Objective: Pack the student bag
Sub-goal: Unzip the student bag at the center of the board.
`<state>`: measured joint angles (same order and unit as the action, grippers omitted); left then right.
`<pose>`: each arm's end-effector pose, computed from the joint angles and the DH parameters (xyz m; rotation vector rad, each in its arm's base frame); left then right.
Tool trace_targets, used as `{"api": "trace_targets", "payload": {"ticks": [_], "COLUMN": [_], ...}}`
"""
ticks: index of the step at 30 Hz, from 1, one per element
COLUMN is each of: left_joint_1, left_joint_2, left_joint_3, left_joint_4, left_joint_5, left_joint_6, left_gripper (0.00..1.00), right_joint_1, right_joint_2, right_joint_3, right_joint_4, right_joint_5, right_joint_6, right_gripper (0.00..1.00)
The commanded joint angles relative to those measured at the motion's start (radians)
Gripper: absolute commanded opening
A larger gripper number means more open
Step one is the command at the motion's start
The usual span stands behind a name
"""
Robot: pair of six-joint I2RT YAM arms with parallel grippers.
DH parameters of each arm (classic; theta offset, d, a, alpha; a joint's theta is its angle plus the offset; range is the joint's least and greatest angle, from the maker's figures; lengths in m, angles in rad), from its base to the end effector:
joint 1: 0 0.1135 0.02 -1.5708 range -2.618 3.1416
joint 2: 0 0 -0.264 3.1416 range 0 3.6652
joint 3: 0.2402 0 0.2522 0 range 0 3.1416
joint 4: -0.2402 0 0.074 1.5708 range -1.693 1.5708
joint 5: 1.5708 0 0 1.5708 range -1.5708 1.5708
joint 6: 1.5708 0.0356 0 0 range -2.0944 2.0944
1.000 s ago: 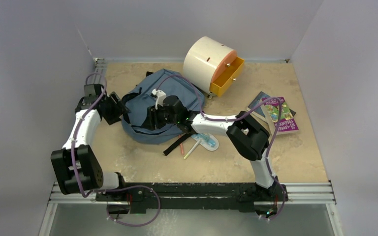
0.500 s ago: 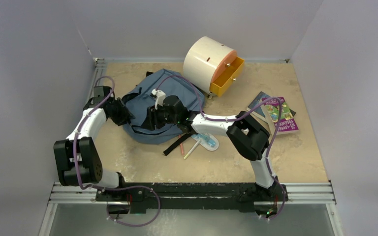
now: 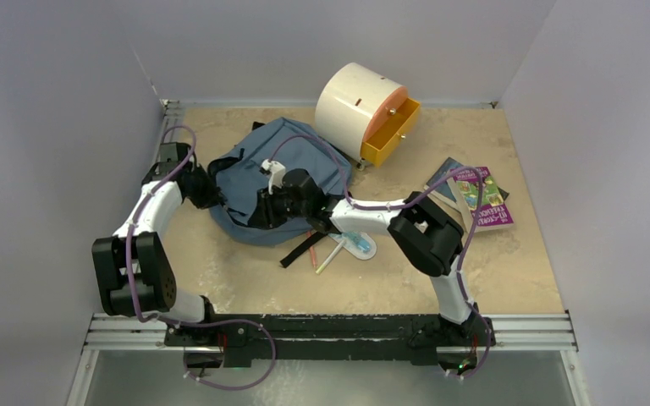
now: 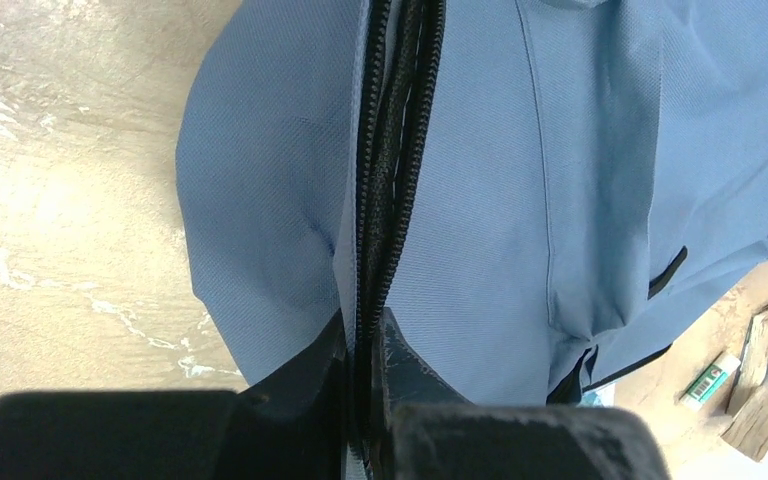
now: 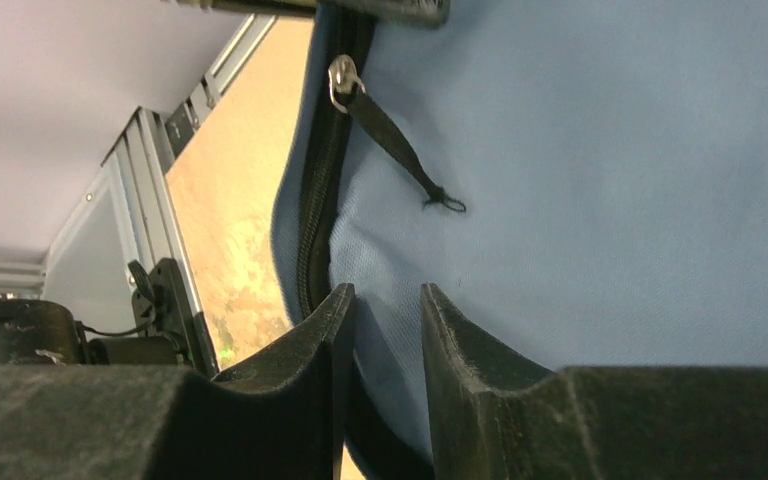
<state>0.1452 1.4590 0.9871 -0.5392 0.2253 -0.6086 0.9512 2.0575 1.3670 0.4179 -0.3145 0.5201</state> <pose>0.2918 0.0346 0.2258 -0.8819 2.4586 -0.4597 0.2665 0.3926 0.2080 -0.6725 1.9302 1.2719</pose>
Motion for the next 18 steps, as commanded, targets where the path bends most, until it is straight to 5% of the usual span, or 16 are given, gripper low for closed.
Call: {"api": "trace_targets", "payload": {"ticks": [1,11,18], "left_joint_1": [-0.002,-0.002,-0.002], "left_joint_2": [-0.005,-0.011,-0.042], "left_joint_3": [0.057,0.032,-0.027], "left_joint_4": [0.078,0.192,0.269], "left_joint_5": [0.013,0.148,0.221], "left_joint_6": [-0.013,-0.013,0.023], "left_gripper": [0.0,0.0,0.0], "right_joint_1": [0.027,0.108,0.095], "right_joint_2": [-0.03,-0.022,-0.12], "right_joint_3": [-0.031,-0.022,-0.055], "right_joint_4": [0.039,0.057,0.026], "right_joint_5": [-0.038,-0.026,0.107], "right_joint_6": [-0.014,-0.021,-0.06], "right_gripper": [0.33,0.32,0.45]}}
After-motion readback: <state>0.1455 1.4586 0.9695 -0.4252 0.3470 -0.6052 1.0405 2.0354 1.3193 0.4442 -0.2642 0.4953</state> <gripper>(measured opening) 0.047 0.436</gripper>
